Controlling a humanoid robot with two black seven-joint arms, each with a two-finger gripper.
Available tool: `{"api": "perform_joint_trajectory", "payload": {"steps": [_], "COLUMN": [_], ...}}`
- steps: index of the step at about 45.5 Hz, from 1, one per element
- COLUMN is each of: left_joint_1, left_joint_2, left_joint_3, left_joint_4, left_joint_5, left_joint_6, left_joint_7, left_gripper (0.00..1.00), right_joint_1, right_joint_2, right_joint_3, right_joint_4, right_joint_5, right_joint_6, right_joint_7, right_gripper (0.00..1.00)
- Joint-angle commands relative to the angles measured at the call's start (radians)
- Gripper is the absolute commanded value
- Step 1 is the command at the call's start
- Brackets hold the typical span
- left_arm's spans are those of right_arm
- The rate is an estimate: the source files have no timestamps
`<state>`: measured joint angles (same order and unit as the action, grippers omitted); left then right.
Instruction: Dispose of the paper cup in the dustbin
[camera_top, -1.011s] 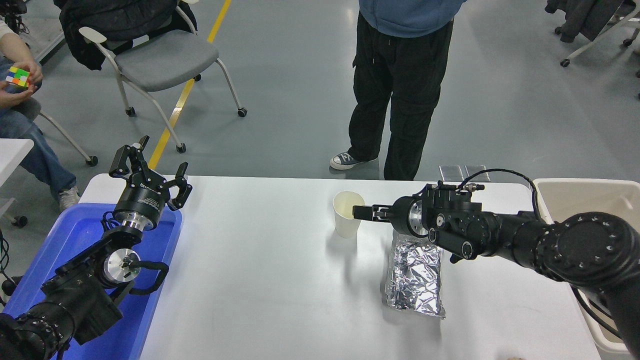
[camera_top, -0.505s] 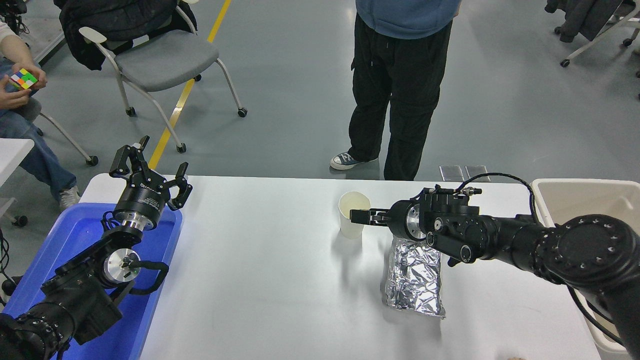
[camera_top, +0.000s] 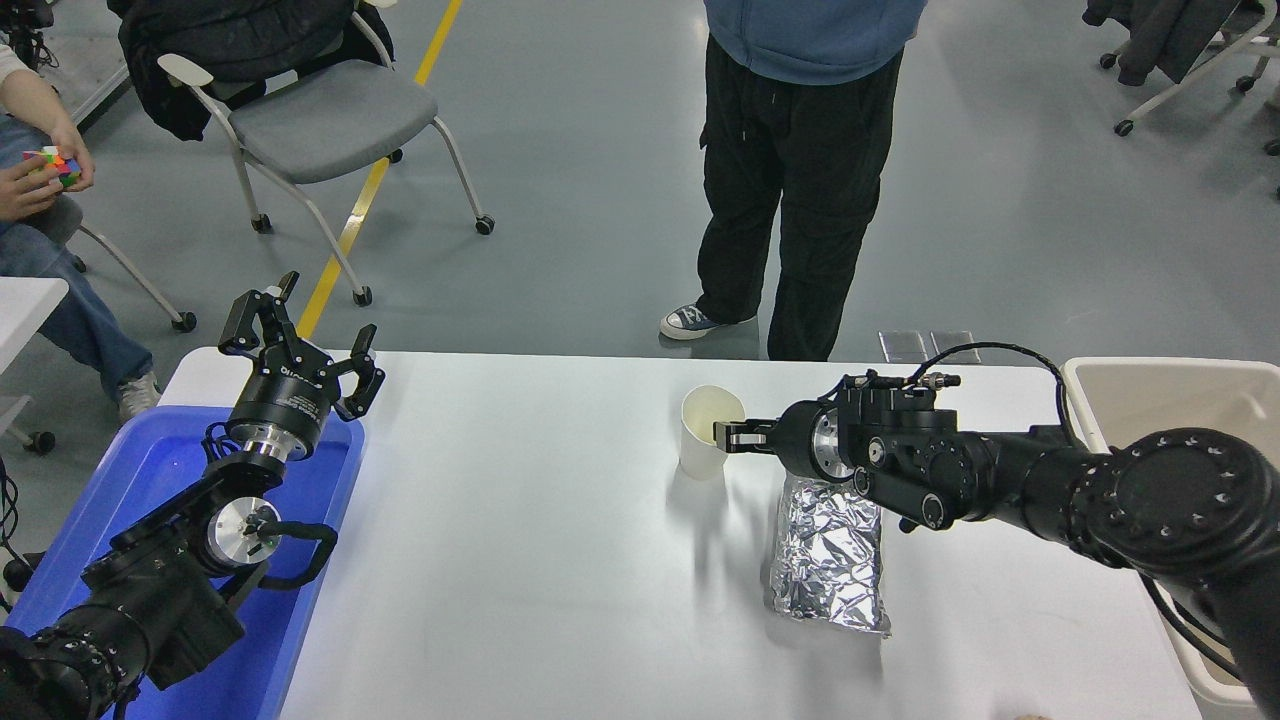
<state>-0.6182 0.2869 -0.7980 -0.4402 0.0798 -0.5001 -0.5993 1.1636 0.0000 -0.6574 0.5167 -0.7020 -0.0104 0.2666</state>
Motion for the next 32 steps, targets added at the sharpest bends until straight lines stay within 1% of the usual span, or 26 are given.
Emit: {"api": "perform_joint_trajectory", "payload": {"steps": [1,14,19,26,32], "left_joint_1": [0.000,0.000,0.000,0.000,0.000], "left_joint_2": [0.000,0.000,0.000,0.000,0.000], "left_joint_3": [0.000,0.000,0.000,0.000,0.000], "left_joint_4": [0.000,0.000,0.000,0.000,0.000], "left_joint_5": [0.000,0.000,0.000,0.000,0.000], "left_joint_6": [0.000,0.000,0.000,0.000,0.000], "left_joint_7": [0.001,0.001,0.001,0.000,0.000], "left_gripper": [1.00,1.00,1.00,1.00,1.00], "right_joint_1": [0.004,0.041,0.074,0.194,0.306], "right_joint_2": [0.000,0.000,0.000,0.000,0.000], "right_joint_3": [-0.022,-0.025,-0.042,-0.106,-0.165], "right_joint_4": [-0.003,0.002,0.009,0.080,0.129], "right_joint_5": [-0.043,-0.037,-0.033,-0.002,0.058], "right_joint_6": [0.003,0.010,0.036,0.070,0.122], "right_joint_7": [0.000,0.000,0.000,0.002,0.005], "right_gripper": [0.00,0.00,0.00,0.00,0.00]}}
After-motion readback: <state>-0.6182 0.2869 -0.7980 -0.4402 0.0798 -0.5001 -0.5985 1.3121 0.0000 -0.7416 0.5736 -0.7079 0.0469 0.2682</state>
